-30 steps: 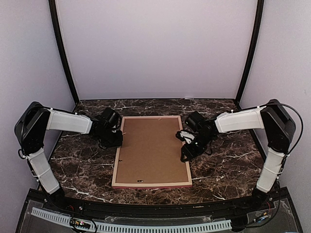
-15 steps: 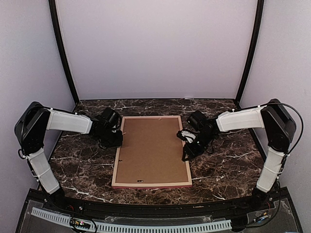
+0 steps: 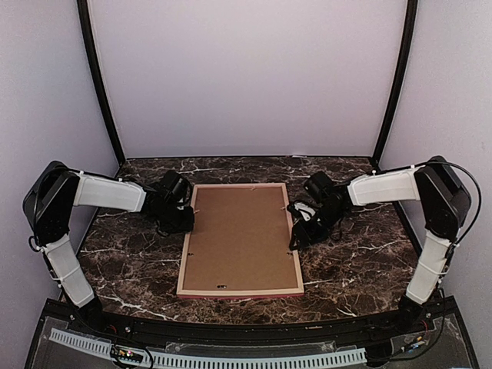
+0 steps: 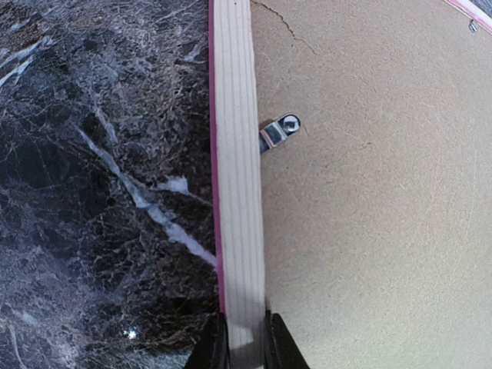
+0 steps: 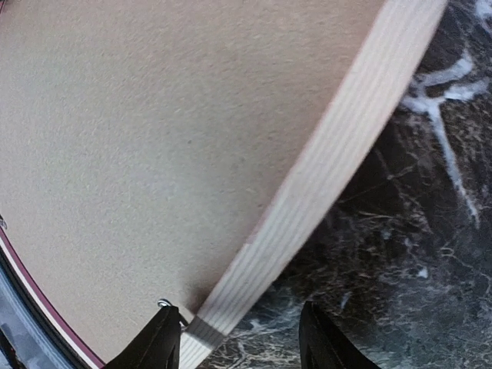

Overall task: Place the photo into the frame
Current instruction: Press the fastener onto the backboard, then rotate the photo frame at the center of the board.

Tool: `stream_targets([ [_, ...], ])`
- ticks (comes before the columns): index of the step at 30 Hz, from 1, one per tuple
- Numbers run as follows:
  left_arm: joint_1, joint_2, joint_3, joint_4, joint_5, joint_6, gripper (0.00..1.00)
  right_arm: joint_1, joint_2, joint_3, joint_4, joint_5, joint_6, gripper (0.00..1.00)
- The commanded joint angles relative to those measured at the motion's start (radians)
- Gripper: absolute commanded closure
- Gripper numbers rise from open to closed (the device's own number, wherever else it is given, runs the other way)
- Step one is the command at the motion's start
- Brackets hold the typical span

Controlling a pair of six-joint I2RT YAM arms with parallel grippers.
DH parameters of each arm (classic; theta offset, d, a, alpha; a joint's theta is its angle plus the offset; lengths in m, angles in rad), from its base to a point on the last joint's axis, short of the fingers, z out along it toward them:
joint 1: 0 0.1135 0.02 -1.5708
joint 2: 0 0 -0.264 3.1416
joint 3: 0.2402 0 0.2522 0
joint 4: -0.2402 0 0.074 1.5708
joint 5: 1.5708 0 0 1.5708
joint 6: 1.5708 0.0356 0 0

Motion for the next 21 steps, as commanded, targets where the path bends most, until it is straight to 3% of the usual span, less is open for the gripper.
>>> stream_targets([
  [1,-0.005,0.027,0.0,-0.041,0.019,0.006,0.98,-0.038,-0.028,-0.019,0.073,-0.017,0.103,0.47],
  [11,-0.006,0.022,0.0,-0.04,0.027,0.007,0.96,-0.038,0.025,0.008,0.109,0.004,0.161,0.51],
  [21,-0.006,0.01,-0.007,-0.014,0.082,0.0,0.9,-0.037,0.063,0.047,0.091,0.077,0.173,0.66],
])
